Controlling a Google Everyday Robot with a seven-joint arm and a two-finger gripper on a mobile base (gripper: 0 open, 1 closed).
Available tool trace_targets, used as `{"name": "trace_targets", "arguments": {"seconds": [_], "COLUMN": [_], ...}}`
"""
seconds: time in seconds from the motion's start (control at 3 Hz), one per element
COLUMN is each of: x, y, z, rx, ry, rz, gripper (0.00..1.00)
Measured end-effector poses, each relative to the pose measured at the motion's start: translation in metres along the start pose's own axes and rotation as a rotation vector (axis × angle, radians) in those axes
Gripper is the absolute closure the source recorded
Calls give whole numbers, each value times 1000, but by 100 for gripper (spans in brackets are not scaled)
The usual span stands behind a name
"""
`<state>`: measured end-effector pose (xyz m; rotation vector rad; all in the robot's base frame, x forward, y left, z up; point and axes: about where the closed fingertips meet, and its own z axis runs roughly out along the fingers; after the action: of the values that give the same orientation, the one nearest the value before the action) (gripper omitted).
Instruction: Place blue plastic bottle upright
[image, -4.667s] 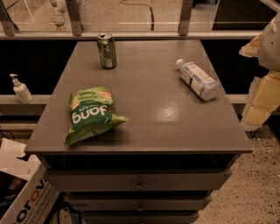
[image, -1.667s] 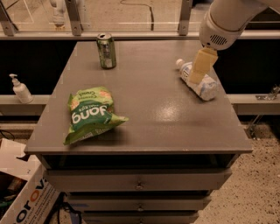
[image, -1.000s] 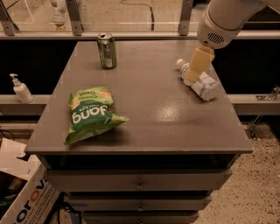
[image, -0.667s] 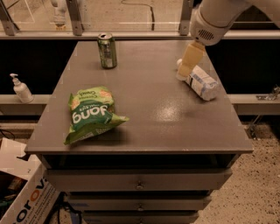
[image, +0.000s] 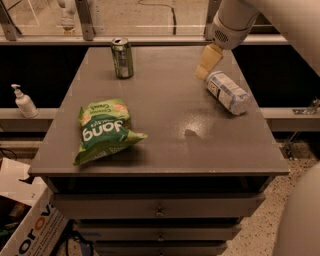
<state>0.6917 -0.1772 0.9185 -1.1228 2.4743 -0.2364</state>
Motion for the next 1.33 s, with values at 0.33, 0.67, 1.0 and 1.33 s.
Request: {"name": "trace_targets", "arguments": {"seconds": [0.33, 0.67, 1.0, 1.33], "x": [1, 6, 13, 18], "y": [-9, -14, -15, -13], "z": [19, 32, 48, 63], "rx": [-8, -15, -27, -35], "ry": [39, 65, 93, 119], "rz": [127, 219, 287, 323], "gripper": [0, 0, 0, 0]}}
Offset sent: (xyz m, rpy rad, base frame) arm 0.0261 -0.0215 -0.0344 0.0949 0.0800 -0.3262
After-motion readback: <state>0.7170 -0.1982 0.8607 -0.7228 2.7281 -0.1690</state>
